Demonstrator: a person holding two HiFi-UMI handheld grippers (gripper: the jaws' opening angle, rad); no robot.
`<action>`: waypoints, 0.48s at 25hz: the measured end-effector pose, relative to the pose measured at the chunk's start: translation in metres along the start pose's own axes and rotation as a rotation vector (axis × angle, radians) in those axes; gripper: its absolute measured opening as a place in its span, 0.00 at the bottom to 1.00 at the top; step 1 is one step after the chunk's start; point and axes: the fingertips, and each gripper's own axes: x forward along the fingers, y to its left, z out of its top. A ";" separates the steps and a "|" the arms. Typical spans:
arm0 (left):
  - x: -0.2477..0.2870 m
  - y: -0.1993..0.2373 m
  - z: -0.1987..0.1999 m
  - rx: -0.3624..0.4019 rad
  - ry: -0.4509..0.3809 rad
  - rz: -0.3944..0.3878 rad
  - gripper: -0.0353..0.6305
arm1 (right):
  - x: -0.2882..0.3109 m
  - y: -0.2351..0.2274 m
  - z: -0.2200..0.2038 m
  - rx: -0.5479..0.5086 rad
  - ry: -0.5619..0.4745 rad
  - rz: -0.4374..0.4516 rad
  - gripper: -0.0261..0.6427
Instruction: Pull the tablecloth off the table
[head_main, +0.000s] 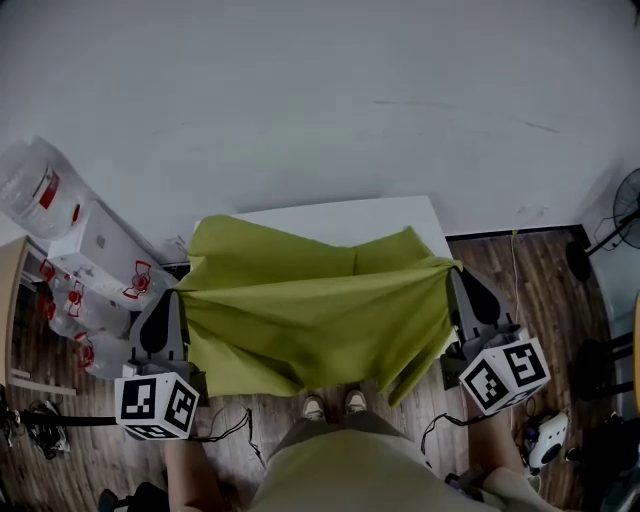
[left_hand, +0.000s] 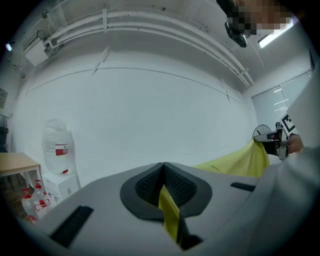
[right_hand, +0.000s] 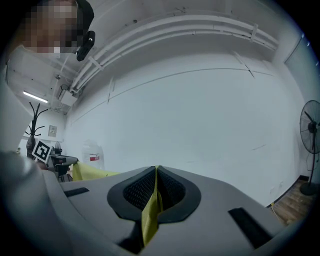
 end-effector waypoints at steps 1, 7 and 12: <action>0.000 0.001 -0.003 0.000 -0.002 -0.006 0.08 | 0.000 0.001 -0.003 0.000 0.010 -0.009 0.09; -0.003 0.010 -0.024 -0.006 0.020 -0.051 0.08 | -0.005 0.014 -0.014 -0.004 0.031 -0.067 0.09; -0.023 0.011 -0.029 -0.009 0.013 -0.065 0.08 | -0.024 0.026 -0.021 0.033 0.014 -0.076 0.09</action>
